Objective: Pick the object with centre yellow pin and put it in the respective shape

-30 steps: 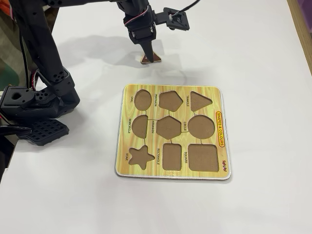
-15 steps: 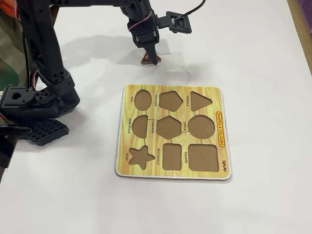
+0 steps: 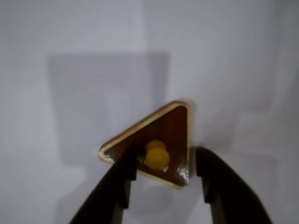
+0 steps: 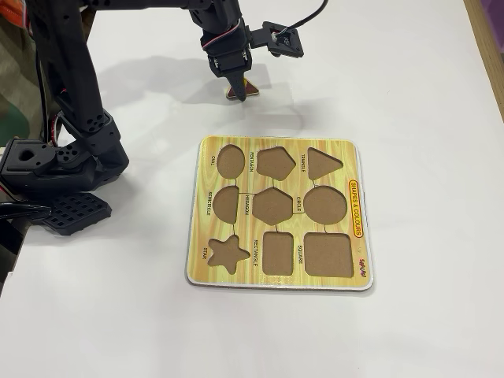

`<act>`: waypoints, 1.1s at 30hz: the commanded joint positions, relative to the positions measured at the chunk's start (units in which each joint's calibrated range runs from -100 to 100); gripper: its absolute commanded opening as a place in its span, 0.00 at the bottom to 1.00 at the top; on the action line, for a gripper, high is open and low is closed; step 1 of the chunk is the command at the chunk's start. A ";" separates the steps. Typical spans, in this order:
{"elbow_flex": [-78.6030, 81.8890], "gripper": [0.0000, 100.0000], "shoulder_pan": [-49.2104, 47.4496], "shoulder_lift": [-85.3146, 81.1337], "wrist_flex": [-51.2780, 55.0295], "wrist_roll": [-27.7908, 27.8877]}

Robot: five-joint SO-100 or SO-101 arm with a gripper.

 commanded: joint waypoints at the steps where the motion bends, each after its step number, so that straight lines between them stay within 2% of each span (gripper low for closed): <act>1: -0.54 0.15 0.32 -2.79 0.55 0.25; 33: -1.62 0.14 -1.14 -5.97 -0.31 0.31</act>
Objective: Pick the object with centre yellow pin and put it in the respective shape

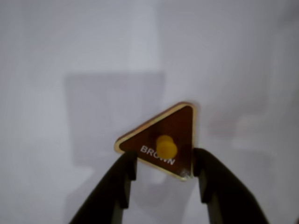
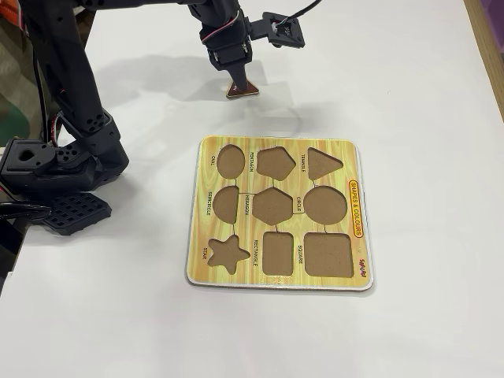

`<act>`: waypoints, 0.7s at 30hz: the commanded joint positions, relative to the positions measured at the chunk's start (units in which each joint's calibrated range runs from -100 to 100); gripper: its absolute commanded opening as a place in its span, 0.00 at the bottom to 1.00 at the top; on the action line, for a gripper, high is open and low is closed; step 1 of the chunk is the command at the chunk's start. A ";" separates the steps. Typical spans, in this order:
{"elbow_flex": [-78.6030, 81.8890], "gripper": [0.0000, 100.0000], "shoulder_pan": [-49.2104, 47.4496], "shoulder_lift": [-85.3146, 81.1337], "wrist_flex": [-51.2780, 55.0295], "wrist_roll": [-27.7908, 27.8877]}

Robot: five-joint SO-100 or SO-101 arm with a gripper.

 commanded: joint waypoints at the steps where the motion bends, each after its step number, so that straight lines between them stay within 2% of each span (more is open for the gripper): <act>1: -1.62 0.14 -1.06 -3.30 -0.40 0.31; 21: -2.16 0.14 -0.67 0.21 -4.46 0.31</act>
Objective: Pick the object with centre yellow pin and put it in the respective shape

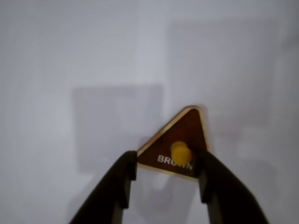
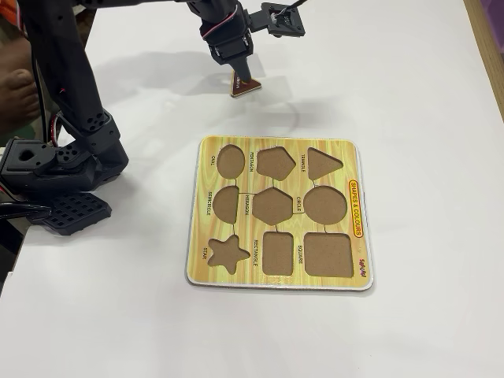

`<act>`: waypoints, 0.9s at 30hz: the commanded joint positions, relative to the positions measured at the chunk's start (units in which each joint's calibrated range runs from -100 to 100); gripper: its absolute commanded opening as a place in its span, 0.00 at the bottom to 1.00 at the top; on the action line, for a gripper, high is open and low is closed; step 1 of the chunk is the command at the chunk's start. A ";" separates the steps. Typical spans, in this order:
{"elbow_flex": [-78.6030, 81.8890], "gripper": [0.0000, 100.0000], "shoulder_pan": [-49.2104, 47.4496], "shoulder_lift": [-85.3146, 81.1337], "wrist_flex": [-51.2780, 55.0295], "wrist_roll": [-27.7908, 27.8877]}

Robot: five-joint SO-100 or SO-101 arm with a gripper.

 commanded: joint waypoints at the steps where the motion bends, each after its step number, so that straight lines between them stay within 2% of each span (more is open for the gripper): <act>1: -2.07 0.14 0.92 -0.13 -0.18 0.31; 27: -1.08 0.10 1.40 1.20 -0.26 0.36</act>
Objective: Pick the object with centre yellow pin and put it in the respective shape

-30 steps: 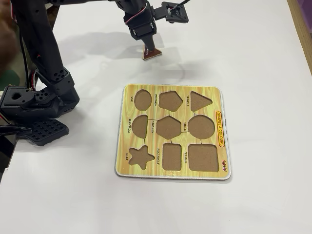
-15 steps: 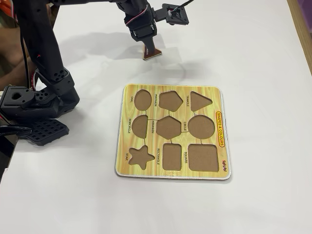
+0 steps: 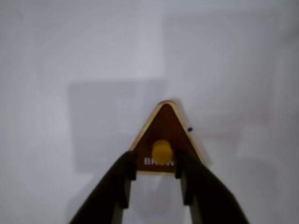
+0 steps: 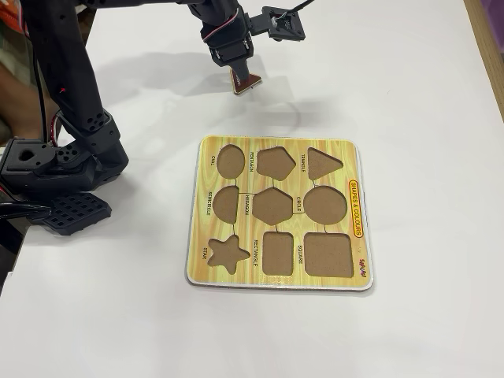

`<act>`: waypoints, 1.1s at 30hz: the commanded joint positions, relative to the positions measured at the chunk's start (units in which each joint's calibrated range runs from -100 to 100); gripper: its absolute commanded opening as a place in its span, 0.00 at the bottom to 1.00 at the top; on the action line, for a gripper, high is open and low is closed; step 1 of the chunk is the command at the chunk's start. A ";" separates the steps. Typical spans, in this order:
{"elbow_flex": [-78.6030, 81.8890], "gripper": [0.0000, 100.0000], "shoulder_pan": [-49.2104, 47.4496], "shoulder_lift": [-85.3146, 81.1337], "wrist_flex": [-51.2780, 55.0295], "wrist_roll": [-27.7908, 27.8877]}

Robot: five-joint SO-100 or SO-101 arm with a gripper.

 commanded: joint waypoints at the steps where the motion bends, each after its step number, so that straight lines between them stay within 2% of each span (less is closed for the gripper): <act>1: -1.17 0.10 1.03 1.44 -0.69 0.36; 19: -1.62 0.09 0.93 3.61 -0.78 0.36; 23: -1.62 0.01 0.93 3.61 -0.78 0.36; 33: -1.17 0.01 0.93 2.94 0.00 0.36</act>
